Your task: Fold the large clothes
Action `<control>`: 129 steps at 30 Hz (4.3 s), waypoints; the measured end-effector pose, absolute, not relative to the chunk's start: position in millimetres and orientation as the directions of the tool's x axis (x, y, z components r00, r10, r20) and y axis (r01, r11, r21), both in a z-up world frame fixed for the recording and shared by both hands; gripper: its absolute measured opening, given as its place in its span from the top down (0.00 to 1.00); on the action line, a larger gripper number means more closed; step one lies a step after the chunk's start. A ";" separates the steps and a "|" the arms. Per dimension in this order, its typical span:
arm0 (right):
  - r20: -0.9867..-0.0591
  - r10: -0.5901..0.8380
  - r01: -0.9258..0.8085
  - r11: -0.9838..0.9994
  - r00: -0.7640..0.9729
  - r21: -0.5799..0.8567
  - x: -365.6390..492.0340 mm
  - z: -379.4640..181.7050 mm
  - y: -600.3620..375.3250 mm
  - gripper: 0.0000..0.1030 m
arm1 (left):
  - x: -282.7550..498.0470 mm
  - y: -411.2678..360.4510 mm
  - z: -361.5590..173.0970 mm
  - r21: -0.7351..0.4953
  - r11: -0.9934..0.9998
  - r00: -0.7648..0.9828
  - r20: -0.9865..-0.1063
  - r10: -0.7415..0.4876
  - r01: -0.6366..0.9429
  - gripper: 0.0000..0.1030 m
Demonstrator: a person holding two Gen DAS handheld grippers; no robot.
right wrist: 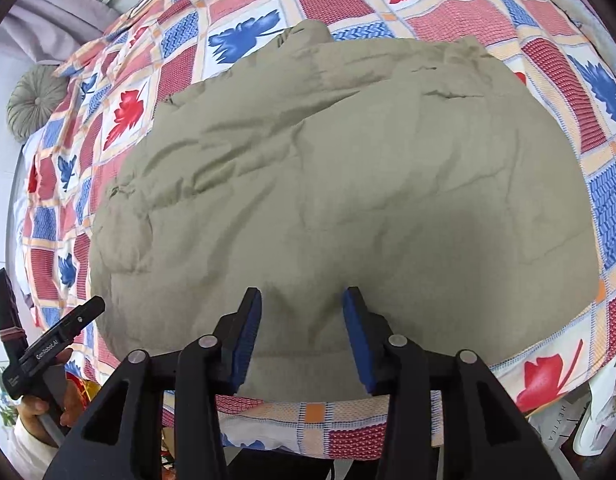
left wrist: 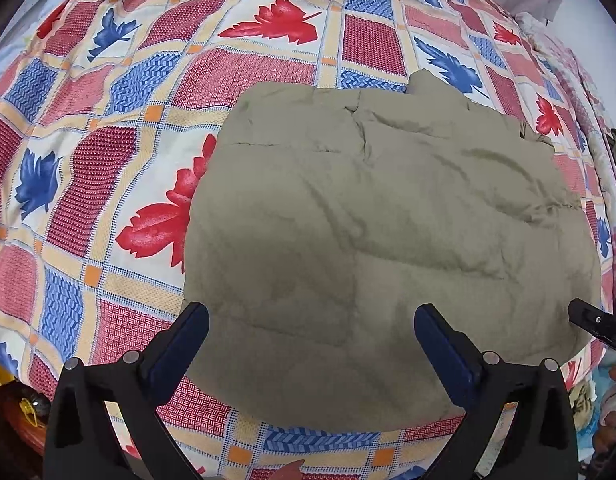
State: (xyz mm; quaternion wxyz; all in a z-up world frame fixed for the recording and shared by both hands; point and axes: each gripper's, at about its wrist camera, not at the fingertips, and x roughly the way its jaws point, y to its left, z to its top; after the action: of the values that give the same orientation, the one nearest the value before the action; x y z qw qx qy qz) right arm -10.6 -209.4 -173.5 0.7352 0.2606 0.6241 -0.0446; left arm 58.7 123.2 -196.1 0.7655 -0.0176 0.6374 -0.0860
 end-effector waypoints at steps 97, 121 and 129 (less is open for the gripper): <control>-0.809 0.364 0.608 0.534 0.462 0.587 -121.3 -195.7 -361.9 0.36 | 50.2 -260.9 -165.2 -0.698 0.559 -0.392 -0.715 -0.579 0.447 0.22; -0.880 0.177 0.599 0.672 0.441 0.436 -132.9 -160.3 -345.3 0.33 | 110.5 -207.6 -106.4 -0.432 0.731 0.074 -0.835 -0.546 0.528 0.22; -0.877 0.132 0.504 0.775 0.462 0.382 -118.9 -151.9 -350.4 0.85 | 118.9 -218.3 -149.8 -0.304 0.790 0.153 -0.883 -0.443 0.532 0.22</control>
State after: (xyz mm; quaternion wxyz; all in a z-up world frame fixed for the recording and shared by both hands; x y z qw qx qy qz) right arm -118.9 -350.4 -151.9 0.7950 0.3144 0.5054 -0.1170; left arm 118.9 -218.3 -149.8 0.7584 0.0392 0.5657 -0.3214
